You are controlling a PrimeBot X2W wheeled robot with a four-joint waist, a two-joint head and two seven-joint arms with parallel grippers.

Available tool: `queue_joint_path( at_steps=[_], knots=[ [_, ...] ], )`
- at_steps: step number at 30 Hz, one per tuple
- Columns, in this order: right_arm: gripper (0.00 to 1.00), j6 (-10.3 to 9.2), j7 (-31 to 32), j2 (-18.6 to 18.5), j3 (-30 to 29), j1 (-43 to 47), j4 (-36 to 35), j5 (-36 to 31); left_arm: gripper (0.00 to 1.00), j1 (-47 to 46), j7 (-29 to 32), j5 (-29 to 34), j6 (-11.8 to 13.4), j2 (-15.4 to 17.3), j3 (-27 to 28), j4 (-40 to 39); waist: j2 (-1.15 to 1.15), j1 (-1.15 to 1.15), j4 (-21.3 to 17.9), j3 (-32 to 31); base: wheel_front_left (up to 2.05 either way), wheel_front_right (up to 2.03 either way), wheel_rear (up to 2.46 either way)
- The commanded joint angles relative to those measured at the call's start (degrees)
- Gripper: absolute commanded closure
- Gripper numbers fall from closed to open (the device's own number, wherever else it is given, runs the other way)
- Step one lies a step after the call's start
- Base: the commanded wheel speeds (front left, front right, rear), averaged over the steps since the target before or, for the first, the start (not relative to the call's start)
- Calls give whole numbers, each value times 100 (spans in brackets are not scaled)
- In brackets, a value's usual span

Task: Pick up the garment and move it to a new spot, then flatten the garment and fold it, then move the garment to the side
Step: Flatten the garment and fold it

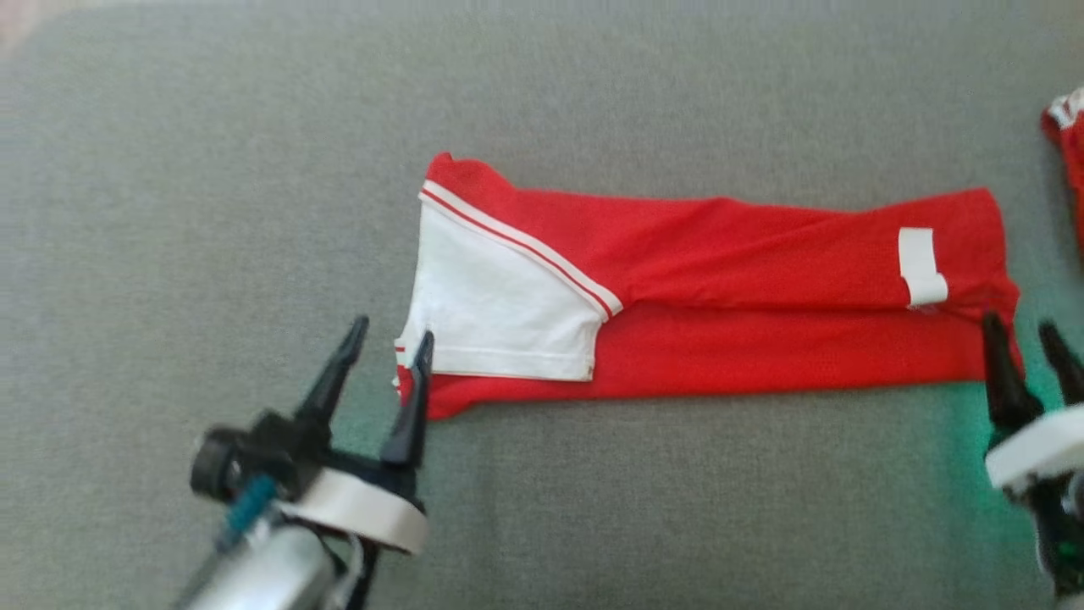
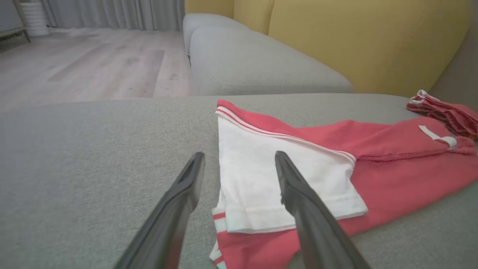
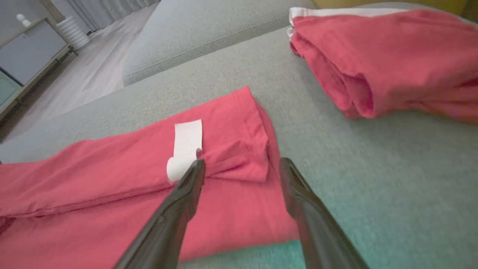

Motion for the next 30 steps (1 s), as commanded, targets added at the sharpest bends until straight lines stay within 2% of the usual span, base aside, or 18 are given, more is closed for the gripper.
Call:
queue_joint_path(
  at_steps=[1, 4, 5, 9, 13, 17, 18, 20, 25, 30],
  knots=[
    [0, -5, -34, -6, -44, 89, -189, 26, 0, 94, -54, 303, 141, -74, 451, -176, 0, 1, 117, -203, 0, 0, 0],
    [0, -5, -116, 185, -401, 65, -36, -149, 0, 562, -54, 925, 292, -561, 782, -247, 0, 1, 282, -305, 0, 0, 0],
    [0, -5, -105, 319, -648, -44, 175, -317, 0, 788, -54, 1358, 403, -843, 916, -270, 0, 1, 410, -339, 0, 0, 0],
    [0, -5, -28, 493, -1245, -417, 699, -739, 0, 1169, -54, 2106, 630, -1377, 1226, -433, 0, 1, 681, -342, 0, 0, 0],
    [0, -5, 93, 589, -1808, -708, 1274, -1223, 0, 1507, -54, 2558, 590, -1763, 1458, -555, 0, 1, 920, -364, 0, 0, 0],
    [0, -5, 335, 725, -2036, -767, 1681, -1588, 0, 1705, -54, 2937, 481, -1951, 1655, -562, 0, 1, 1045, -407, 0, 0, 0],
    [22, -5, 367, 758, -2046, -761, 1727, -1614, 0, 1734, -54, 3018, 455, -1987, 1704, -562, 0, 1, 1060, -412, 0, 0, 0],
    [100, -5, 407, 819, -2023, -737, 1773, -1592, 0, 1787, -54, 3157, 399, -2038, 1790, -546, 0, 1, 1071, -427, 0, 0, 0],
    [100, -5, 246, 812, -2024, -635, 1732, -1517, 0, 1921, -54, 3433, 316, -2097, 1996, -475, 0, 1, 1003, -529, 0, 0, 0],
    [100, -5, 92, 464, -2169, -491, 1492, -1446, 0, 2014, -54, 3611, 210, -2118, 2122, -417, 0, 1, 929, -637, 0, 0, 0]
  ],
)
